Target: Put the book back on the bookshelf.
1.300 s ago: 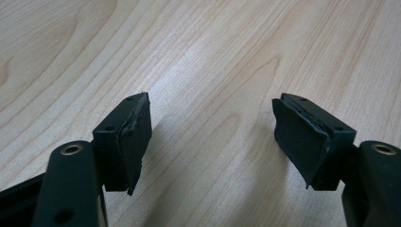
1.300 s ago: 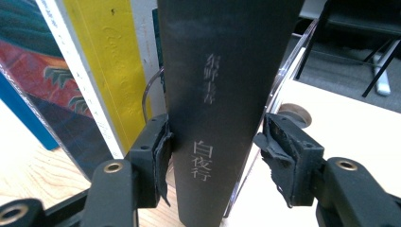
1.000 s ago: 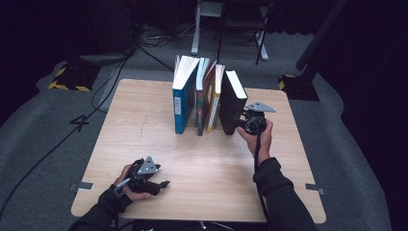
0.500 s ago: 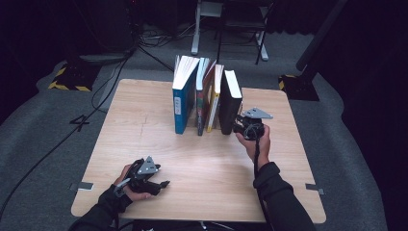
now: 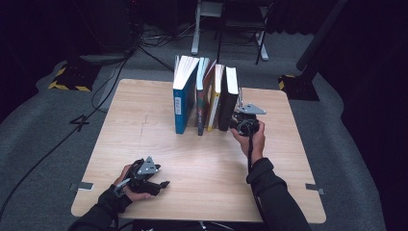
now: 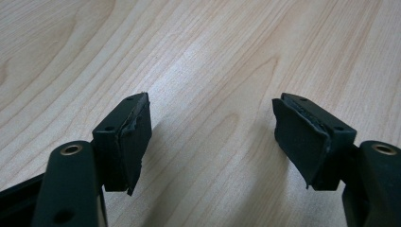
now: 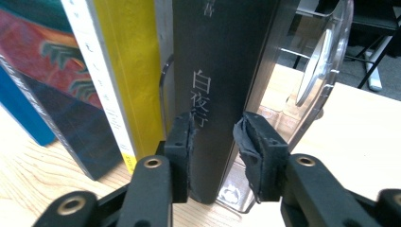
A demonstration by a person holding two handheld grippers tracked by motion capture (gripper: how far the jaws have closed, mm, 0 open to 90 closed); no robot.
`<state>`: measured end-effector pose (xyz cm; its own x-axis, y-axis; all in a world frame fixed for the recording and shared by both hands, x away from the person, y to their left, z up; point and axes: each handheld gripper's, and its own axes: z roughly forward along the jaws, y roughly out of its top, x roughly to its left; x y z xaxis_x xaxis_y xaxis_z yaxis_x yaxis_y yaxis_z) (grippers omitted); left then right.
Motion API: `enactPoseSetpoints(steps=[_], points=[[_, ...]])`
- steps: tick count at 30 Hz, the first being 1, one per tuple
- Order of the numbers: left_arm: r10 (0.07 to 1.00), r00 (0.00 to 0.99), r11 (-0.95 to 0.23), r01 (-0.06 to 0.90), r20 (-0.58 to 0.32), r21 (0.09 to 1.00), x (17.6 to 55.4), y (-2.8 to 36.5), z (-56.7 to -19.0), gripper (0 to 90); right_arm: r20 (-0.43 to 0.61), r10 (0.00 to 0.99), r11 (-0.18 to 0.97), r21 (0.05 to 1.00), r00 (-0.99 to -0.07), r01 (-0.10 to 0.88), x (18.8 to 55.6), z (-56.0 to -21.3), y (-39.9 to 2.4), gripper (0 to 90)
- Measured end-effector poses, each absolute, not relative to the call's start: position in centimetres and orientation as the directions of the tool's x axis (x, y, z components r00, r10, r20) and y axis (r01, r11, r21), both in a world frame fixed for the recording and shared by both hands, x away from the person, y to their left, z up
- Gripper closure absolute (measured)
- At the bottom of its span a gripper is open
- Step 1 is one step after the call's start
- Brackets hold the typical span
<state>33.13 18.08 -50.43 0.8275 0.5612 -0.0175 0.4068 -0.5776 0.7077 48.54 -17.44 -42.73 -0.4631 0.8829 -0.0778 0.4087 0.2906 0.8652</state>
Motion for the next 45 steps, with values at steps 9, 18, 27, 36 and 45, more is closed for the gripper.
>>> enactPoseSetpoints(steps=[9,18,27,36,45], points=[[0.564,0.826,-0.576,0.409,-0.019,0.708,33.1,18.1,-50.4,28.3,-0.063,0.866,0.320,0.832,-0.497,0.452,49.7,-43.0,-17.5,58.2],[0.559,0.829,-0.578,0.406,-0.020,0.708,33.2,18.1,-50.4,28.3,-0.055,0.860,0.318,0.835,-0.508,0.448,49.6,-42.0,-17.8,59.6],[0.560,0.828,-0.578,0.407,-0.019,0.707,33.2,18.0,-50.4,28.2,-0.087,0.824,0.380,0.817,-0.559,0.434,48.8,-41.0,-18.5,53.7],[0.559,0.829,-0.580,0.405,-0.016,0.707,33.2,18.0,-50.4,28.2,-0.110,0.796,0.418,0.811,-0.595,0.410,48.1,-40.1,-19.2,48.0],[0.561,0.828,-0.578,0.406,-0.016,0.708,33.2,18.0,-50.4,28.2,-0.130,0.769,0.453,0.802,-0.627,0.390,47.1,-39.2,-20.5,39.9]])
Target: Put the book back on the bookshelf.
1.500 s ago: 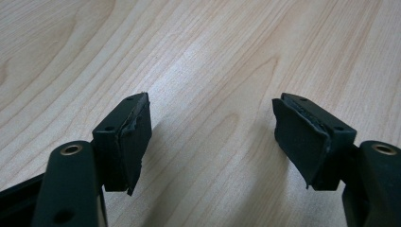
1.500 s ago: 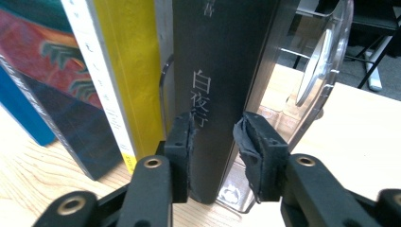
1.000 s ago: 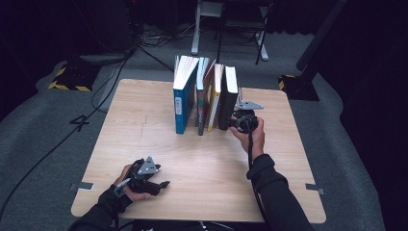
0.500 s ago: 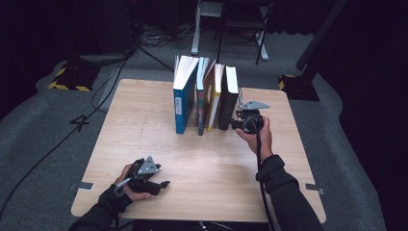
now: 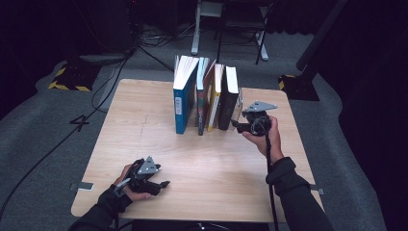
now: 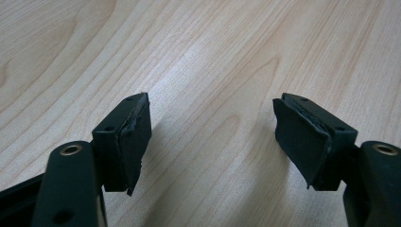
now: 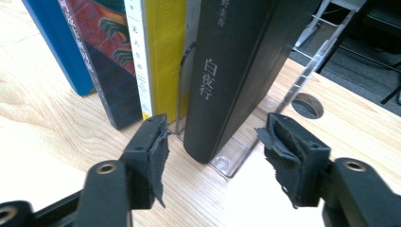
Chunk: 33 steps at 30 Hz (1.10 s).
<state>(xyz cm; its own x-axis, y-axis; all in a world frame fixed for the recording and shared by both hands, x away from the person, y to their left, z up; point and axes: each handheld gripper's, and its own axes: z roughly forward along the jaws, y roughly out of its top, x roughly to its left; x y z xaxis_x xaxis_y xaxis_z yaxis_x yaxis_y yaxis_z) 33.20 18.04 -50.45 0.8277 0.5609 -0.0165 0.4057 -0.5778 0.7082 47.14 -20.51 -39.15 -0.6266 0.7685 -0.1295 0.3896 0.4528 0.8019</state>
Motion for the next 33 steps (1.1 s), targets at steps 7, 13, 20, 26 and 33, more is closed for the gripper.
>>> enactPoseSetpoints(steps=[7,13,20,26,33], points=[[0.563,0.827,-0.578,0.409,-0.018,0.706,33.2,18.0,-50.4,27.9,-0.166,0.725,0.506,0.787,-0.669,0.353,45.9,-38.5,-21.4,33.9],[0.565,0.825,-0.576,0.411,-0.018,0.707,33.2,18.0,-50.4,27.8,-0.190,0.705,0.537,0.773,-0.683,0.339,44.9,-38.4,-22.1,31.4],[0.565,0.825,-0.576,0.411,-0.019,0.707,33.2,18.0,-50.4,27.8,-0.230,0.675,0.583,0.749,-0.701,0.315,43.7,-38.5,-22.6,29.2],[0.564,0.825,-0.578,0.408,-0.015,0.707,33.2,18.0,-50.4,27.8,-0.221,0.657,0.594,0.741,-0.721,0.313,42.5,-38.9,-22.9,28.5],[0.568,0.823,-0.575,0.411,-0.017,0.707,33.2,18.0,-50.4,27.8,-0.233,0.625,0.623,0.725,-0.745,0.295,41.0,-39.6,-22.9,27.4]])
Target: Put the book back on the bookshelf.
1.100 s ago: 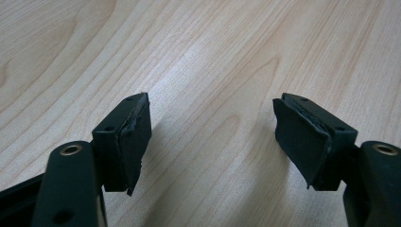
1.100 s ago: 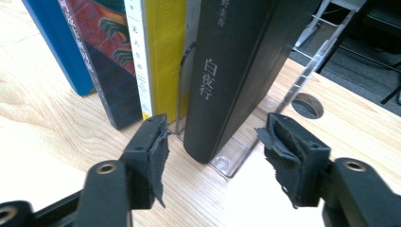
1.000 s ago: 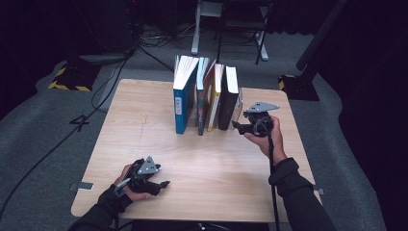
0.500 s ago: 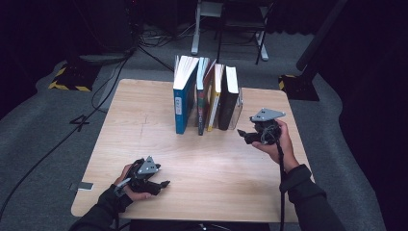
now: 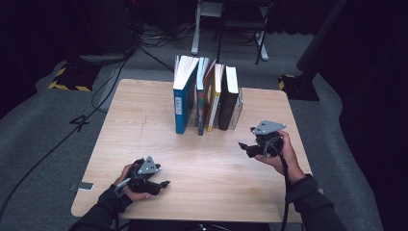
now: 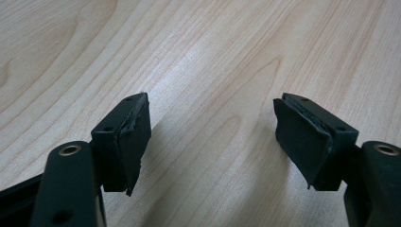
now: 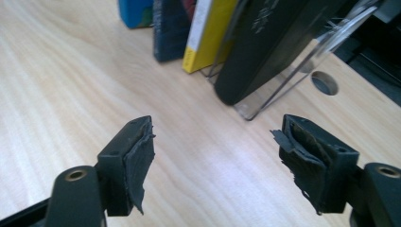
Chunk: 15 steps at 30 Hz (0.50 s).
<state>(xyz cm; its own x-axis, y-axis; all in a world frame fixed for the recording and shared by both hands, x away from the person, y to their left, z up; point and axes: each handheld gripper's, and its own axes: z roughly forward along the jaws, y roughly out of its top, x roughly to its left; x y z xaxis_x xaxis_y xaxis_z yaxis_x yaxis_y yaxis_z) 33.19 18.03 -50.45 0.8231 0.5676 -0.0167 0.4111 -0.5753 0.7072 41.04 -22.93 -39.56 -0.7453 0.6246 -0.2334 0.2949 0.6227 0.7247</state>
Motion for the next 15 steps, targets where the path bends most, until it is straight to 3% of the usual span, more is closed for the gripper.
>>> enactPoseSetpoints(steps=[15], points=[[0.569,0.822,-0.576,0.412,-0.016,0.707,33.1,18.1,-50.4,27.8,-0.217,0.614,0.653,0.679,-0.759,0.334,38.8,-43.6,-25.2,26.9]])
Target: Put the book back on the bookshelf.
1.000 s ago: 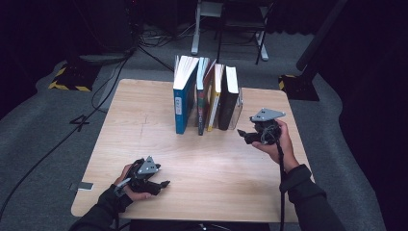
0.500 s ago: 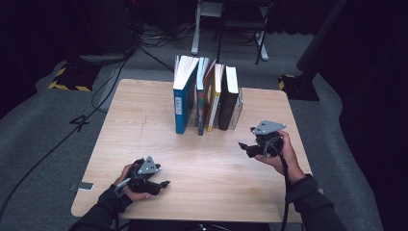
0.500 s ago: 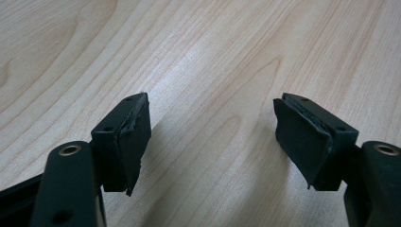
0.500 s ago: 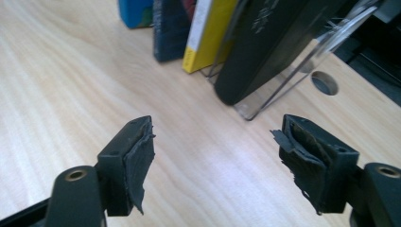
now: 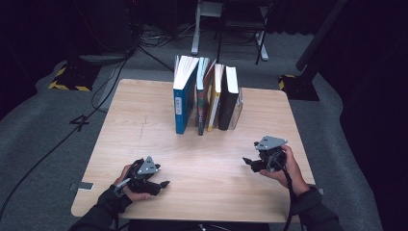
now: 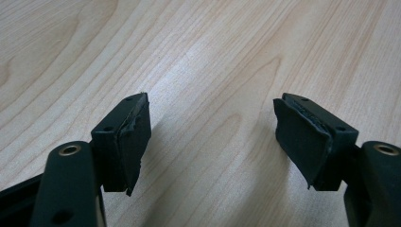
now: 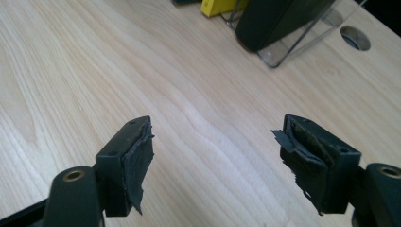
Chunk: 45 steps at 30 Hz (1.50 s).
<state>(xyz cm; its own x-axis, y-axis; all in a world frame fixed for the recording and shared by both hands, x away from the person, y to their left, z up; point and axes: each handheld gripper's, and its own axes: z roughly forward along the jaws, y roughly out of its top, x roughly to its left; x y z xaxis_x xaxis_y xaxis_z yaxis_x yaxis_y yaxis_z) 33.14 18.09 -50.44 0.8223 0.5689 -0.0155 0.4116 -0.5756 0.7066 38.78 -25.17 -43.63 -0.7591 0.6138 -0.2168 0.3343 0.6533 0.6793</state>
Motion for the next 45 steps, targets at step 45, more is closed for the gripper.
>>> enactPoseSetpoints(steps=[45], points=[[0.574,0.819,-0.573,0.416,-0.016,0.706,33.1,18.1,-50.4,27.5,-0.004,0.751,0.457,0.726,-0.660,0.514,33.6,-50.2,-37.0,24.3]])
